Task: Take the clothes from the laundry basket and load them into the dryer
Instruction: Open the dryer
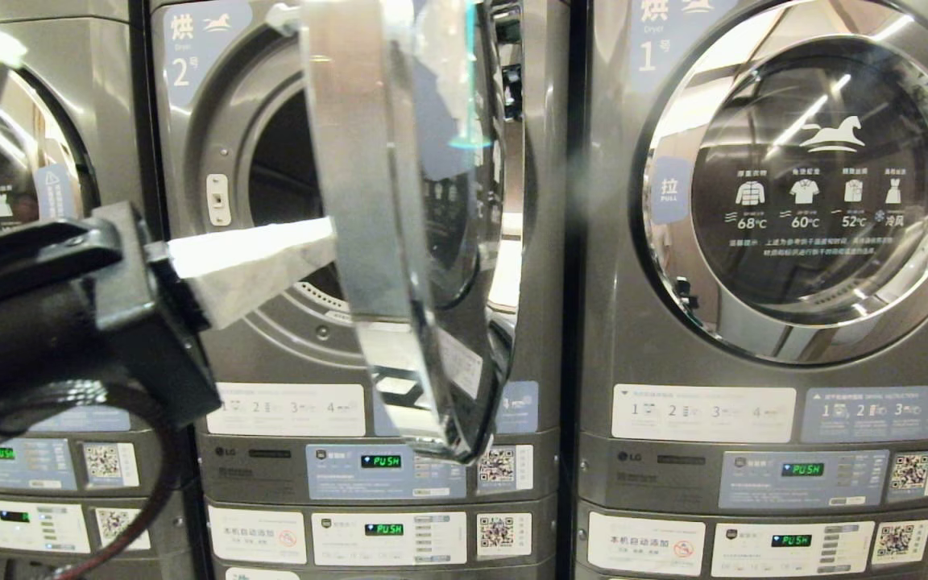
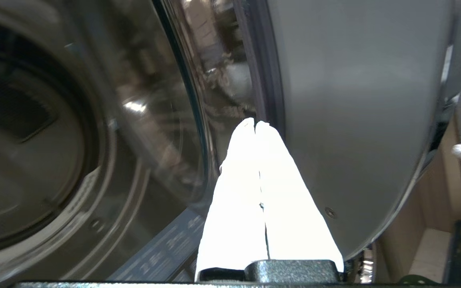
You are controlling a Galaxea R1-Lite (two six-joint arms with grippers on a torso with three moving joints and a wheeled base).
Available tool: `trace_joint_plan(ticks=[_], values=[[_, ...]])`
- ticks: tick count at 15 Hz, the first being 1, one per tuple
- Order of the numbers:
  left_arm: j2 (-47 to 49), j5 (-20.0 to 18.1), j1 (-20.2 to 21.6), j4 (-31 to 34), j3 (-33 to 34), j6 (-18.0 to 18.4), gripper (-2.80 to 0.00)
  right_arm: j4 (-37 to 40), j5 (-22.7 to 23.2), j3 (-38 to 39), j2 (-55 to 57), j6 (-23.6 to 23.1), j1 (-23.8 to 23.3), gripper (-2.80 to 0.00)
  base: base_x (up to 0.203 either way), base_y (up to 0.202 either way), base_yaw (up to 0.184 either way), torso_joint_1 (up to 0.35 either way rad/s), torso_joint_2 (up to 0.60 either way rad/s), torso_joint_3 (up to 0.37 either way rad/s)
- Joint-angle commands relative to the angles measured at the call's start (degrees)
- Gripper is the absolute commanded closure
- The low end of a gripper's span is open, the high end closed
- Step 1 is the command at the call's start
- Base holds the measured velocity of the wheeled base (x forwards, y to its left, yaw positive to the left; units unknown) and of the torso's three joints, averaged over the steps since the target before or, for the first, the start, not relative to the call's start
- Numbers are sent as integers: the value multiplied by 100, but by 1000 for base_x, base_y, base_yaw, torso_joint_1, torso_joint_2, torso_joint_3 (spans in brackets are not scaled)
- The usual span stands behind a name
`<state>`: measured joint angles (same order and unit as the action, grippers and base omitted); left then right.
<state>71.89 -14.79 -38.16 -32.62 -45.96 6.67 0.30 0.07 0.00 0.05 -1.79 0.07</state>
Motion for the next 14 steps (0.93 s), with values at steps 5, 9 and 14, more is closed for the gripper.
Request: trace_joint_plan(ticks=[5, 9, 14], values=[[2213, 482, -1027, -833, -1408, -12, 0, 5, 1, 0, 4, 8, 1, 0, 0, 0, 0, 0, 0, 0], [3141, 608, -1333, -1054, -2552, -16, 0, 4, -7, 0, 4, 39, 1, 0, 0, 0, 0, 0, 0, 0], [2393, 675, -759, -687, -2167, 16, 0, -4, -7, 0, 4, 47, 1, 0, 0, 0, 0, 0, 0, 0]])
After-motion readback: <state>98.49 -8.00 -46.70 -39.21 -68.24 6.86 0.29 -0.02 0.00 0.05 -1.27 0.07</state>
